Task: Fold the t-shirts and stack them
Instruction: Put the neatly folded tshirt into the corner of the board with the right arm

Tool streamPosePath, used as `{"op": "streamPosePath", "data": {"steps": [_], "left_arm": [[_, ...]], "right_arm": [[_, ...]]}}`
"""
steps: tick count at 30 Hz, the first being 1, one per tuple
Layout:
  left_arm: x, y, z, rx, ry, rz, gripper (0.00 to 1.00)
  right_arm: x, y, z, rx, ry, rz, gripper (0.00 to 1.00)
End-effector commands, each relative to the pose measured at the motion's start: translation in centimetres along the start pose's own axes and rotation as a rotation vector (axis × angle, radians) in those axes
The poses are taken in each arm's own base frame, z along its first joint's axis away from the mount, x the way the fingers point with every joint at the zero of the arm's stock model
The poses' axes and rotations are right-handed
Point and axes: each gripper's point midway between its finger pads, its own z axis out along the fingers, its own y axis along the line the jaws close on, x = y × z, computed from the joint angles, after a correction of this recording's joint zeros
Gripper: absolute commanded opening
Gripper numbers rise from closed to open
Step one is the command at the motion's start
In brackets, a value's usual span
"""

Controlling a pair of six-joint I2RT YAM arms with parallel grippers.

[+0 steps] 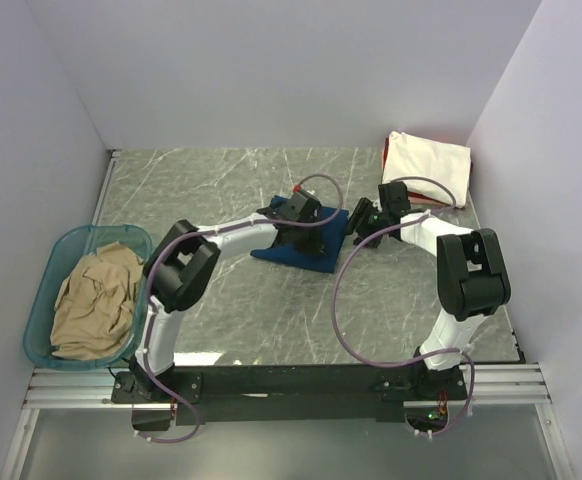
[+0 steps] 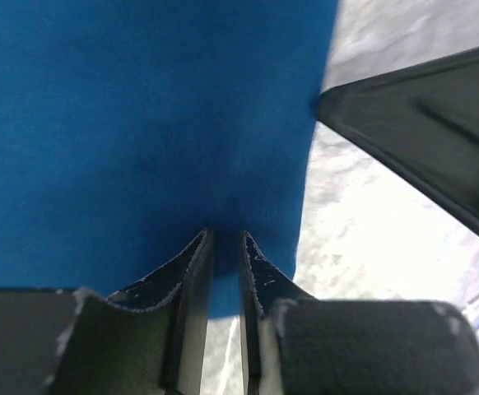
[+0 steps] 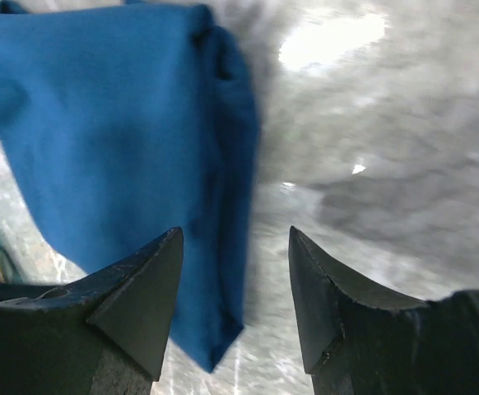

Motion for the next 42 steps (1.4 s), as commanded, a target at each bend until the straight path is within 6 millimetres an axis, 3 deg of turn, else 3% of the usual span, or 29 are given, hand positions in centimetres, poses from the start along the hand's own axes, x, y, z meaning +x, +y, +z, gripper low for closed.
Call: {"op": "streamPosePath", "data": {"steps": [1, 3, 8, 12, 18, 23, 29, 32, 35, 37, 40, 42], "left_arm": [[0.0, -1.7, 1.3, 0.034, -0.008, -0.007, 0.23], [1.5, -1.6, 2.3, 0.028, 0.023, -0.007, 0.22], [3.0, -1.6, 3.1, 0.025, 0.044, -0.002, 0.22], [2.7, -1.9, 2.6, 0.026, 0.032, 0.0, 0.21], [2.8, -2.3, 2.1, 0.048, 0.034, -0.009, 0.21], [3.1, -2.2, 2.2, 0.046, 0.041, -0.012, 0.19], [3.3, -2.2, 2.0, 0.056, 0.043, -0.02, 0.19], [3.1, -2.5, 1.9, 0.063, 0.042, -0.023, 0.18], [2.6, -3.1, 1.5, 0.074, 0.035, -0.023, 0.18], [1.9, -3.0, 1.1, 0.061, 0.018, -0.026, 0.19], [0.3, -2.6, -0.8, 0.049, -0.021, -0.037, 0.18], [-0.8, -2.3, -3.3, 0.052, -0.057, -0.048, 0.18]], "right_arm": [[-0.7, 2.2, 0.2, -0.072, -0.048, -0.018, 0.61], [-0.4, 2.0, 0.7, -0.07, -0.042, -0.013, 0.61], [0.6, 1.3, 1.5, -0.041, -0.027, -0.018, 0.61], [0.8, 0.0, 1.5, 0.017, -0.043, -0.016, 0.61], [1.6, 0.0, 2.5, 0.053, -0.024, -0.04, 0.61], [2.1, -1.4, 2.7, 0.14, -0.053, -0.049, 0.61], [2.9, -1.3, 4.1, 0.151, -0.026, -0.05, 0.56], [3.5, -0.5, 5.1, 0.159, -0.006, -0.063, 0.46], [3.6, 0.0, 5.7, 0.161, 0.0, -0.068, 0.28], [3.3, -0.1, 5.7, 0.177, -0.012, -0.072, 0.23], [2.3, -0.6, 5.1, 0.228, -0.036, -0.102, 0.03], [1.6, -0.3, 4.4, 0.244, -0.051, -0.128, 0.0]]}}
